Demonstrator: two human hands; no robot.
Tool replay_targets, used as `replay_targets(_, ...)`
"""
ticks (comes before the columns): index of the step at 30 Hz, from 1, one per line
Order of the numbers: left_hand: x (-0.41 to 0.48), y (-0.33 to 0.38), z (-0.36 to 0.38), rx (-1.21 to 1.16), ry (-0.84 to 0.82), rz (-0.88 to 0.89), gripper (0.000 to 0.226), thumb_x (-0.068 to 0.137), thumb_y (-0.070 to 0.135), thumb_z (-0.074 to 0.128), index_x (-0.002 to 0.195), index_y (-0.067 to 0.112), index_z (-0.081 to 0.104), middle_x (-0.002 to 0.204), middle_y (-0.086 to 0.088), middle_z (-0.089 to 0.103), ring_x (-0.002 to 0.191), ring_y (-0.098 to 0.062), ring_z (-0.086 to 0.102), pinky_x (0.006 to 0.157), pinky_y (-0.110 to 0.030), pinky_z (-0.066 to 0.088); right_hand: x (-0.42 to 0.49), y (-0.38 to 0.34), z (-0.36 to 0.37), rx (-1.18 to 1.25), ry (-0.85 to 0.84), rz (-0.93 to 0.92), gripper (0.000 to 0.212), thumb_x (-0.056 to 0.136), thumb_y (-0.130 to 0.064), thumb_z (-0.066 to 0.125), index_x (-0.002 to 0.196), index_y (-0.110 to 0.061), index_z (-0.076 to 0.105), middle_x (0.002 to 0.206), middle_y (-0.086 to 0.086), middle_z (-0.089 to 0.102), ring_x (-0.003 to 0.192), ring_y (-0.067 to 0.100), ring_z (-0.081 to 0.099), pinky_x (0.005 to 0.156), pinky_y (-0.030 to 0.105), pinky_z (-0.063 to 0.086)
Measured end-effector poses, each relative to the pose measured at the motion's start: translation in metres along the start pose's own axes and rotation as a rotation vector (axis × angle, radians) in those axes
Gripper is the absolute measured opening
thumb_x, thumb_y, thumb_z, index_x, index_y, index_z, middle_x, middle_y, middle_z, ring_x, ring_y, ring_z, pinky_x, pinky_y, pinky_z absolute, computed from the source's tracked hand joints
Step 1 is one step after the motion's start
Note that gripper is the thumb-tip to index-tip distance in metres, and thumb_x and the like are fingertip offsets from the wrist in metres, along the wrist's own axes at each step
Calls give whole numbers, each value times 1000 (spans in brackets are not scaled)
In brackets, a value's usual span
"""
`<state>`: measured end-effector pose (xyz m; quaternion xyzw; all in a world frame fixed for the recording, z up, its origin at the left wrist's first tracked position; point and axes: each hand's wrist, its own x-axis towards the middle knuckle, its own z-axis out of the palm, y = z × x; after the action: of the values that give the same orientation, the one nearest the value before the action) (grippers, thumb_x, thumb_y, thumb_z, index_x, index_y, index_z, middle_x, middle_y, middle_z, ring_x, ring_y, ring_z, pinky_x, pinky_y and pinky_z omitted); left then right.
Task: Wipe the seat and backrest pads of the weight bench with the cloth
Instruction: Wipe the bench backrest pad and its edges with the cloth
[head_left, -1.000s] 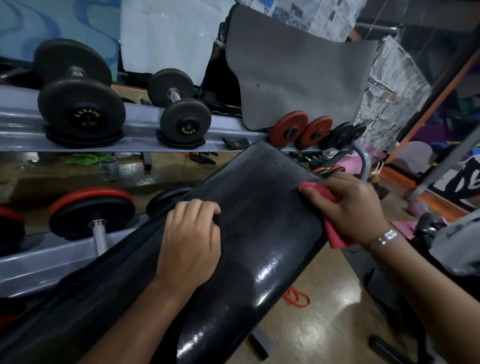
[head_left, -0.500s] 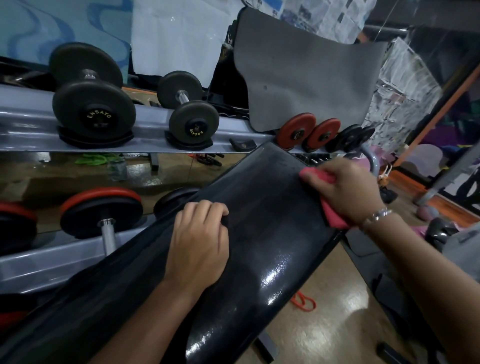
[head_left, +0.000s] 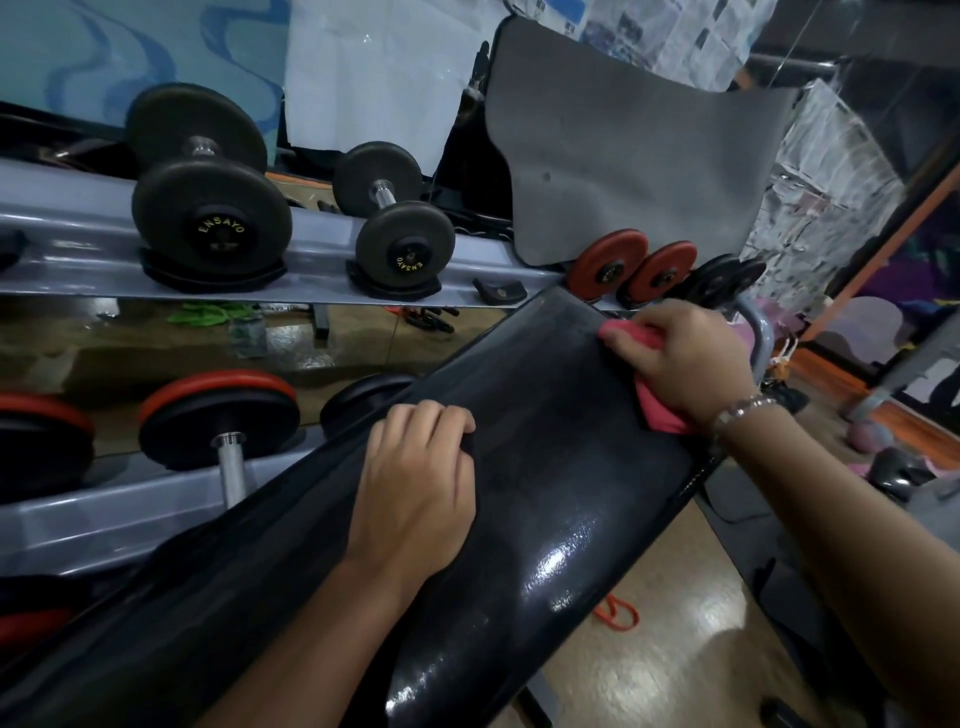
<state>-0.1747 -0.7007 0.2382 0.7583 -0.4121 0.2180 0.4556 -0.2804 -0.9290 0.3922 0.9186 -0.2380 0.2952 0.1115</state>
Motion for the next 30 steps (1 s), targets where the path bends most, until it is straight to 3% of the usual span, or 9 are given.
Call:
replay_targets(3, 0, 0, 0, -1, -1, -9, 22, 85, 8, 53, 102, 19, 62, 99, 5, 59, 94, -21, 52, 83, -37, 41, 14, -7, 5, -44, 5, 108, 37, 91, -54, 58, 74, -22, 62, 85, 9, 67, 87, 36, 64, 66, 38, 46)
replay_targets(10, 0, 1, -1, 2, -8, -11, 21, 87, 12, 49, 102, 20, 61, 99, 5, 58, 94, -21, 53, 82, -39, 43, -20, -41, 2, 130, -138, -241, 35, 87, -60, 61, 84, -27, 71, 82, -7, 64, 77, 17, 62, 65, 38, 51)
replay_targets(15, -1, 1, 0, 1, -8, -19, 21, 86, 9, 53, 102, 20, 61, 99, 6, 59, 94, -19, 52, 83, -34, 40, 32, -14, 13, -27, -21, 115, 33, 92, -53, 59, 88, -22, 71, 88, 8, 70, 88, 35, 65, 67, 37, 46)
replay_targets(17, -1, 0, 0, -2, -11, -22, 21, 86, 8, 53, 102, 20, 61, 99, 6, 58, 94, -19, 51, 83, -35, 41, 41, -14, 18, -33, -16, 152, 32, 92, -50, 59, 90, -21, 73, 89, 12, 71, 90, 38, 65, 66, 36, 43)
replay_targets(20, 0, -1, 0, -10, -17, -21, 21, 87, 10, 51, 102, 21, 61, 100, 6, 58, 94, -20, 52, 83, -37, 43, 31, -23, 18, 8, -33, -4, 34, 91, -56, 61, 91, -24, 73, 90, 4, 70, 86, 30, 65, 68, 39, 51)
replay_targets(23, 1, -1, 0, -17, -12, -17, 21, 86, 13, 48, 101, 21, 61, 99, 6, 58, 93, -21, 53, 82, -38, 43, 13, -28, 13, 118, -116, -237, 32, 87, -59, 64, 90, -28, 72, 82, -12, 59, 80, 19, 62, 68, 35, 49)
replay_targets(25, 0, -1, 0, -15, -16, -15, 21, 87, 14, 47, 102, 21, 60, 99, 6, 58, 93, -20, 53, 82, -38, 43, 15, -25, 12, 119, -154, -294, 36, 85, -63, 60, 89, -29, 72, 80, -14, 57, 78, 18, 62, 67, 35, 49)
replay_targets(27, 0, -2, 0, -15, -16, -21, 21, 87, 14, 47, 102, 22, 60, 99, 7, 58, 93, -20, 53, 83, -37, 43, 30, -23, 19, 76, -95, -212, 36, 87, -60, 60, 90, -26, 73, 86, -6, 65, 83, 24, 64, 68, 37, 50)
replay_targets(30, -1, -1, 0, -26, -19, -23, 22, 88, 14, 46, 102, 22, 60, 100, 7, 58, 94, -19, 53, 84, -36, 44, 52, -25, 32, -10, -10, -10, 35, 92, -52, 59, 98, -22, 74, 99, 6, 69, 95, 32, 64, 67, 34, 38)
